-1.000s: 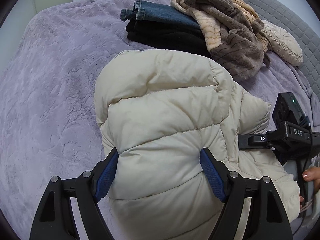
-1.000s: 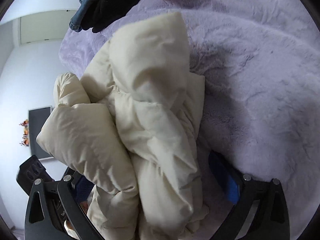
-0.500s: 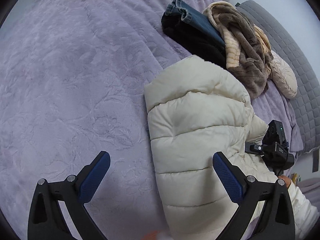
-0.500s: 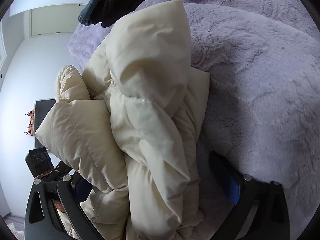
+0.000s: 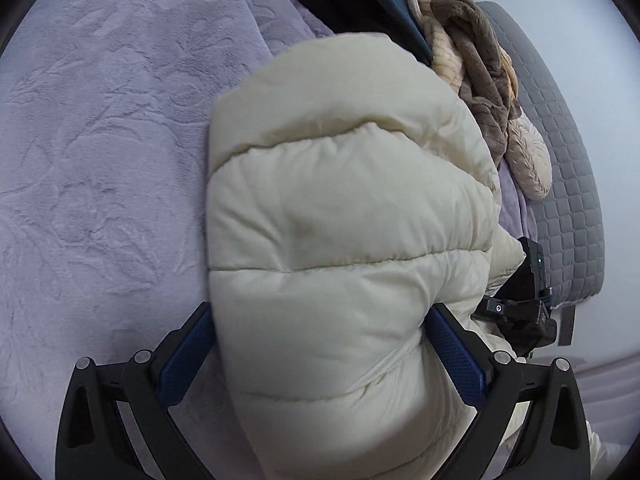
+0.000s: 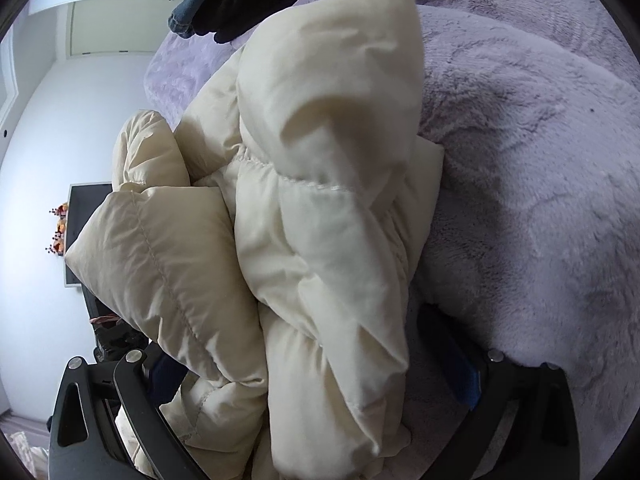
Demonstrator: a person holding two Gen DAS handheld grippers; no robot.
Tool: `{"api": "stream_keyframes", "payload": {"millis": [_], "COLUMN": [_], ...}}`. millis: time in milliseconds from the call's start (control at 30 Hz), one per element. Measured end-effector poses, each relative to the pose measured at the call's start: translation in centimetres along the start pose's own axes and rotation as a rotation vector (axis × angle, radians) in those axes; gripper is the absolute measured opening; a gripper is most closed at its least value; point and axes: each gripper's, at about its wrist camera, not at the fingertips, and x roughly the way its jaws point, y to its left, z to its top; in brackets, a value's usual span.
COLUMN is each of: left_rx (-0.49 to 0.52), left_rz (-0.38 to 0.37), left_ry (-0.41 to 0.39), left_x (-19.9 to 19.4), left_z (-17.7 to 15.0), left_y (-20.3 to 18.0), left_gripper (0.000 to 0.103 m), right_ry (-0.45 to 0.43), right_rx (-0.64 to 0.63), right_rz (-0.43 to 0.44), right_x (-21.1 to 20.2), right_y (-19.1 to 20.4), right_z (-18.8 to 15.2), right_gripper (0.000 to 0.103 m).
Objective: Fold large clothes
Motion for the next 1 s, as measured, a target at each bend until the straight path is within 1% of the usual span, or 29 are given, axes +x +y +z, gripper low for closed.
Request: {"api": "stream_keyframes", "payload": {"millis": [133,167,200,267,300,367,467,533,733,833,1000], "left_rx": [0.018,0.013,0.009,0.013,0.017,0.027,0.04,0.043,0.045,0.039,0.02], "left_rz": [0.044,0.052,0.059,0.077,0.083,0.104,0.131,0.141,0.16,0.182,0.226], "left_ry": [0.004,0.0,-0.006,-0.017,-0.02,-0.023,-0.037,-0.046,-0.071,-0.082,-0.081], "left_x": [1.6,1.6,1.5,0.9,0.6,0.1,-1.1,-2.1,-6.0,-8.2,-10.6], "left_z": [0.1,0.1,0.0,-0.1,-0.2,-0.3,-0.8,-1.1,-3.0,-4.4,-7.0], "left_y": [-1.6,-1.7,-1.8,-2.1,-2.4,-3.0,-4.1,-4.6,-4.8,-4.1,-2.5], "left_gripper": [0.103,0.102,0.097,0.09,0.087,0.086,0.086,0.086,0.086,0.086,0.087], "right_ry": [-0.008,-0.015,-0.02,-0.024,-0.029,-0.031,-0.032,-0.029,-0.017,-0.005,0.024], "right_rx": [0.014,0.024,0.037,0.074,0.08,0.065,0.05,0.045,0.028,0.017,0.005], "right_rz": [0.005,0.012,0.029,0.083,0.091,0.092,0.088,0.088,0.11,0.113,0.109], "right_x": [0.2,0.2,0.1,-0.2,-0.3,-0.6,-1.1,-1.7,-2.7,-2.6,-1.4], "right_y": [1.0,1.0,1.0,0.9,1.1,1.8,3.2,4.2,6.9,8.3,10.1], "right_z": [0.0,0.0,-0.1,-0.4,-0.6,-0.9,-1.7,-1.9,-4.2,-5.6,-7.8], "right_gripper": [0.103,0.1,0.097,0.069,0.066,0.056,0.052,0.052,0.052,0.052,0.052]}}
